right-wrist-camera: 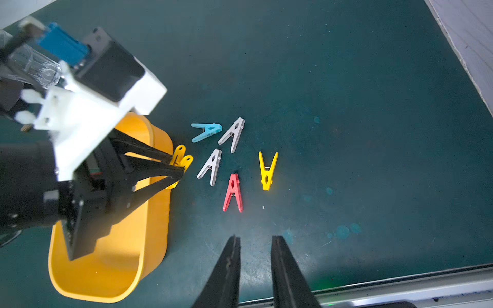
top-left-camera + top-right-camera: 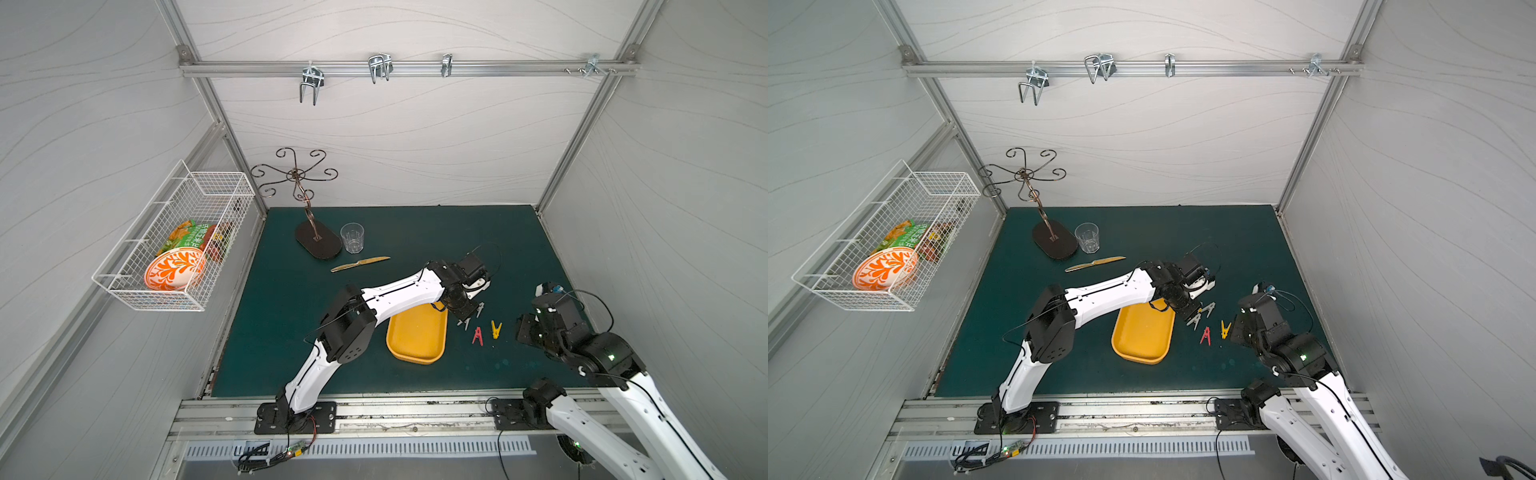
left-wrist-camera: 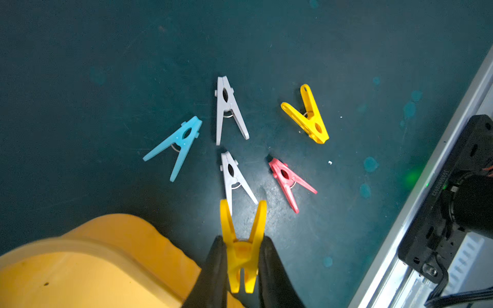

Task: Take the clothespins out of the storage box
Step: Place the clothespin at the center of the board.

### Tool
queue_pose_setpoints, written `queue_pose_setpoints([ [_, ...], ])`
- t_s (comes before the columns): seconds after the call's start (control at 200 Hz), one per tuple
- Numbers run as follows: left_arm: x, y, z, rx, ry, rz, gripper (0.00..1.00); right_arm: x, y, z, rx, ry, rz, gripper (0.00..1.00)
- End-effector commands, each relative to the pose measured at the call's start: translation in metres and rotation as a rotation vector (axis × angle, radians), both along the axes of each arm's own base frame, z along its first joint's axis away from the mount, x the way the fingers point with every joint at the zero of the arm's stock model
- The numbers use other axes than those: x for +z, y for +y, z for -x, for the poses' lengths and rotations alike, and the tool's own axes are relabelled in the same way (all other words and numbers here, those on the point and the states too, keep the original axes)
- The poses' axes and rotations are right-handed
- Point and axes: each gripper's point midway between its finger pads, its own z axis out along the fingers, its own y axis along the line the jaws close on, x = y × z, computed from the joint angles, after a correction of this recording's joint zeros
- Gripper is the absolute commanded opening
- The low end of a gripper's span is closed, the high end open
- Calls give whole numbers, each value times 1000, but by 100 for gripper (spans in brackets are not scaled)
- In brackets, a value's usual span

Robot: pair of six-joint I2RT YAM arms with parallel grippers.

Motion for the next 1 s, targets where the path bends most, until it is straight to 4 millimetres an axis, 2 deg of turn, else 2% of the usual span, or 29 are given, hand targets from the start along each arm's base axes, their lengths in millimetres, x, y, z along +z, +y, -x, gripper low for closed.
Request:
queue_pose_setpoints([
  [0.0, -6, -11, -9, 7, -17, 1, 0, 7, -4, 1, -23, -19, -5, 25],
  [0.185, -13, -11, -12, 12, -18, -17, 2, 6, -4, 0, -28, -24, -9, 27],
  [0.275, -14, -9, -13, 15, -13, -22, 16, 6, -5, -1, -30, -30, -4, 30],
  [0.36, -9, -7, -16, 21, -19, -18, 34, 7, -4, -4, -20, -38, 6, 33],
  [0.47, 10, -4, -26, 36, -56, 10, 49, 12, -3, -9, 9, -64, 33, 39],
  [0.56, 33, 0, -38, 50, -103, 40, 59, 17, -2, -16, 34, -93, 63, 51],
  [0.655, 66, 11, -53, 74, -162, 83, 65, 25, 3, -30, 89, -144, 105, 64],
  [0.735, 96, 31, -71, 116, -220, 124, 67, 33, 8, -44, 137, -189, 144, 74],
  [0.815, 122, 63, -92, 187, -290, 153, 72, 39, 14, -58, 185, -239, 182, 86],
  [0.855, 131, 83, -102, 223, -314, 146, 73, 41, 16, -65, 209, -268, 198, 98],
  [0.91, 141, 113, -117, 282, -338, 123, 74, 43, 19, -75, 239, -310, 220, 99],
  [0.935, 134, 130, -122, 313, -328, 102, 74, 43, 18, -80, 245, -328, 228, 99],
  [0.995, 137, 168, -137, 399, -339, 102, 75, 42, 17, -90, 251, -361, 242, 99],
])
